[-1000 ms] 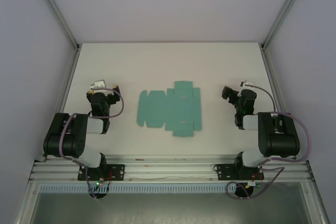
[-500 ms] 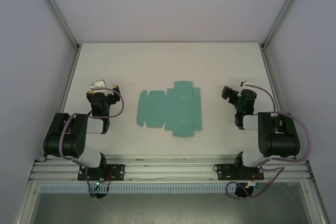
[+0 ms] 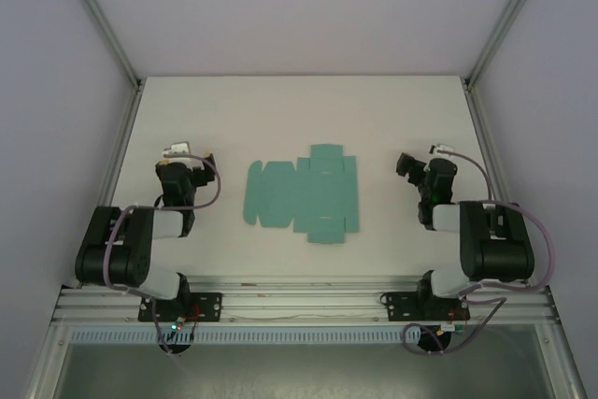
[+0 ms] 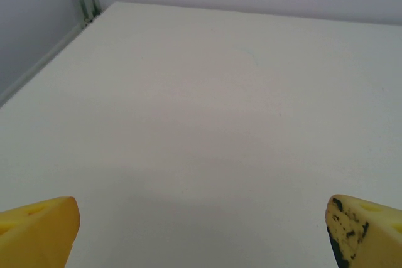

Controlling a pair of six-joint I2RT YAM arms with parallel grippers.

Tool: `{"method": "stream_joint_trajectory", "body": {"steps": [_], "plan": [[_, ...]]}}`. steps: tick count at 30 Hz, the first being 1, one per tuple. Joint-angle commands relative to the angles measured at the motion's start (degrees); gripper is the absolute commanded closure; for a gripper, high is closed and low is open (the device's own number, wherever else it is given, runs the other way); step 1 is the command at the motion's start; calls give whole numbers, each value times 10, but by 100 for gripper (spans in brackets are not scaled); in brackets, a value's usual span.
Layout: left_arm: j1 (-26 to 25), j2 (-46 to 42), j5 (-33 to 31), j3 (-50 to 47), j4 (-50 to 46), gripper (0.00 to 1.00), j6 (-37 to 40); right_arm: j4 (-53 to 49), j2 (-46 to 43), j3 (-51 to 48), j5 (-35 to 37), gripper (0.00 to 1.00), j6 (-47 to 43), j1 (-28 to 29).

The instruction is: Assemble paper box

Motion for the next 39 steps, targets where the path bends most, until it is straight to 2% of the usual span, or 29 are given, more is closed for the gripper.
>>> {"method": "stream_joint_trajectory", "body": {"steps": [1,4,7,10,12,15,17,21,27,35,39], "plan": [[-2,-69,-19,63,-143,0,-23,-103,-69,51,46,0,21,2],[-4,-100,24,101,-240,0,-73,-243,-117,107,62,0,48,14],[-17,-120,58,125,-298,0,-119,-305,-161,130,46,0,64,47],[-43,-139,67,140,-347,0,-158,-371,-181,156,14,1,114,83],[-61,-147,84,142,-365,0,-182,-422,-179,180,-17,6,139,110],[-83,-140,144,149,-397,0,-217,-503,-156,224,-50,13,143,185],[-93,-127,169,155,-419,0,-229,-530,-126,244,-74,20,169,215],[-108,-91,196,165,-446,0,-250,-540,-45,270,-150,35,207,249],[-114,-34,263,174,-441,0,-251,-557,72,295,-161,59,228,257],[-115,26,344,169,-407,0,-257,-543,150,271,-136,66,239,241],[-115,53,383,169,-387,1,-261,-533,173,254,-113,66,227,236]]}}
